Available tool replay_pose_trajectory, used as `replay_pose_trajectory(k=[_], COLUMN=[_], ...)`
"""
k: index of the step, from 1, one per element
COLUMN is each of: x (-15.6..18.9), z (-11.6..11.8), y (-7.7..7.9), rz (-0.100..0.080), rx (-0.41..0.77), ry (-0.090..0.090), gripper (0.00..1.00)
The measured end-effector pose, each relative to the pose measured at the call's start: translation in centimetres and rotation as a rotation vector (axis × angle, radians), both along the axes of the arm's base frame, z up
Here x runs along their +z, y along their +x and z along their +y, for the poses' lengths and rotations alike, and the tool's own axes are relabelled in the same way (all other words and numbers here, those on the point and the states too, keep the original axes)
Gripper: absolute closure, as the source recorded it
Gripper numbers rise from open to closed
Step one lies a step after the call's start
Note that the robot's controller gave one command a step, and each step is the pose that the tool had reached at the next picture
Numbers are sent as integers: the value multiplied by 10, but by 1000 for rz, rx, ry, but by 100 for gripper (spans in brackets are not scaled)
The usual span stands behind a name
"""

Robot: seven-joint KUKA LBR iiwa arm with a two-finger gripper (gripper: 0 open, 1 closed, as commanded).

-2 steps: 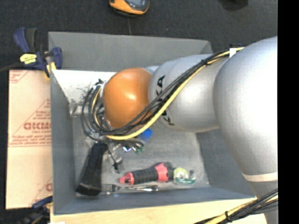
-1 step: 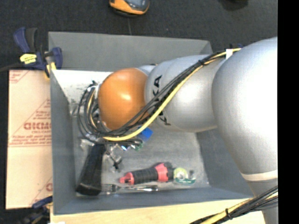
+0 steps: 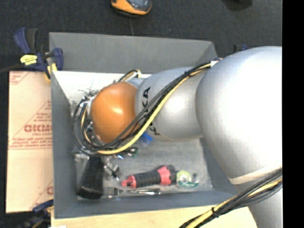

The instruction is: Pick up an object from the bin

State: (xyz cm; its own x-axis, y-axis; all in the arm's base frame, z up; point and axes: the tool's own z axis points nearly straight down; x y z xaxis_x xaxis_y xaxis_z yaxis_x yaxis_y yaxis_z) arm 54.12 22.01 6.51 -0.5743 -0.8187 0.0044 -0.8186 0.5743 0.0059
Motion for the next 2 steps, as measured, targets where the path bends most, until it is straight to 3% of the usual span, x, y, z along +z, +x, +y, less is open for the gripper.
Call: replay_pose_trajectory(k=[1,2], x=[3,3], z=[4,4], y=[5,5], rz=[-8,-7], rx=[170,169], ry=[4,4], gripper=[100,100])
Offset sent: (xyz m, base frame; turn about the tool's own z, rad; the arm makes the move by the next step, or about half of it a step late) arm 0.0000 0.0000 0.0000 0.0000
